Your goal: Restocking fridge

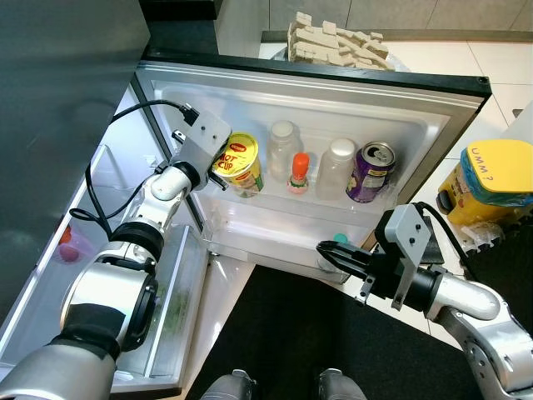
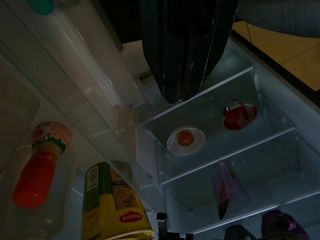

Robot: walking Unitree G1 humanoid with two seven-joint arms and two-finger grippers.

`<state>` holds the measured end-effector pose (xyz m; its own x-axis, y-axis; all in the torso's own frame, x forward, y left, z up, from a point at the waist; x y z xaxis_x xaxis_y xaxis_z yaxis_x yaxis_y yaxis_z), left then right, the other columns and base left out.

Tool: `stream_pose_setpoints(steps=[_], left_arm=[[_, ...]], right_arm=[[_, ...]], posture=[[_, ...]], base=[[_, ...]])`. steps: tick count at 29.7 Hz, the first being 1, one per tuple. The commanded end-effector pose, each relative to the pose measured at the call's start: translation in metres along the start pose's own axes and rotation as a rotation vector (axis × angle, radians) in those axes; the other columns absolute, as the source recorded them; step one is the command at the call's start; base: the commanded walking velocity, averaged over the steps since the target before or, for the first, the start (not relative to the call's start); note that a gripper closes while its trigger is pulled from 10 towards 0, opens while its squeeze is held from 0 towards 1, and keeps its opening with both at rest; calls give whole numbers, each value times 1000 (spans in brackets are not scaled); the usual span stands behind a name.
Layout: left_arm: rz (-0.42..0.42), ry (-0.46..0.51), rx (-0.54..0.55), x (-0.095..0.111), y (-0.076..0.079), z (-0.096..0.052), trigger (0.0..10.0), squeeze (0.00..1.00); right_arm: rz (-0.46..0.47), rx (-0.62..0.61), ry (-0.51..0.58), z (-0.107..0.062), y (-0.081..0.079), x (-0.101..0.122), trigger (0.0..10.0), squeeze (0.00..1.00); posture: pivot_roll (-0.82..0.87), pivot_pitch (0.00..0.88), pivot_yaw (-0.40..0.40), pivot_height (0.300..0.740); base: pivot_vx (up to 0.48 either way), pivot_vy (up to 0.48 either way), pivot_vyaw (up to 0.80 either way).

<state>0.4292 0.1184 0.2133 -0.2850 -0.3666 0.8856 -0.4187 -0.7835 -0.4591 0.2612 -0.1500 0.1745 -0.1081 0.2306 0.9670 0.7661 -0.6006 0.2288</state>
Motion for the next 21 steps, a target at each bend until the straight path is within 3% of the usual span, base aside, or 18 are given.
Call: stream_pose_setpoints(steps=[1, 2, 3, 7, 8, 12, 15, 21], left_arm=[[4, -79, -55, -23, 16, -6, 10000, 165], [6, -79, -60, -24, 18, -6, 10000, 165], [10, -77, -65, -23, 20, -6, 10000, 1000], [15, -73, -68, -23, 21, -5, 10000, 1000], [15, -71, -67, -23, 21, -5, 10000, 0], [3, -64, -63, -21, 20, -4, 10000, 0], [-50, -37, -44, -15, 15, -3, 10000, 0], [-16, -22, -75, -11, 17, -2, 10000, 0]], right_arm=[[-6, 11, 23, -1, -3, 4, 10000, 0], [-6, 11, 23, 0, -3, 5, 10000, 0], [-6, 12, 23, 0, -4, 5, 10000, 0], [-5, 14, 23, 0, -4, 4, 10000, 0], [-5, 14, 24, 0, -4, 4, 10000, 0], [-4, 14, 25, 0, -5, 5, 10000, 0], [-4, 15, 28, 0, -5, 5, 10000, 0], [-5, 14, 30, 1, -5, 5, 10000, 0]], posture=[[-69, 286, 108, 740], [-69, 286, 108, 740], [-69, 286, 108, 740], [-69, 281, 108, 740], [-68, 280, 109, 740], [-68, 280, 109, 740], [-68, 277, 111, 740], [-66, 273, 116, 740]], base=[[0, 0, 0], [0, 0, 0], [0, 0, 0], [0, 0, 0], [0, 0, 0], [0, 0, 0], [0, 0, 0], [0, 0, 0]])
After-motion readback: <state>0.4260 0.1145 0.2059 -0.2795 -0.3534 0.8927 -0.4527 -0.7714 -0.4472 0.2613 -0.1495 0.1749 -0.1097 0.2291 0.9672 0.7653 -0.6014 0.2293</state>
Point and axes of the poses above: a point about 5 cm out from each wrist's last joint towards the gripper, its own z axis pointing out of the wrist towards the gripper, its own x axis along the axis of the wrist's last joint, y = z × x, the point moved 3 cm from there along z, pointing out of the wrist towards the gripper, and after that the axes turned 3 degrees about -z, right-handed, at the moved point
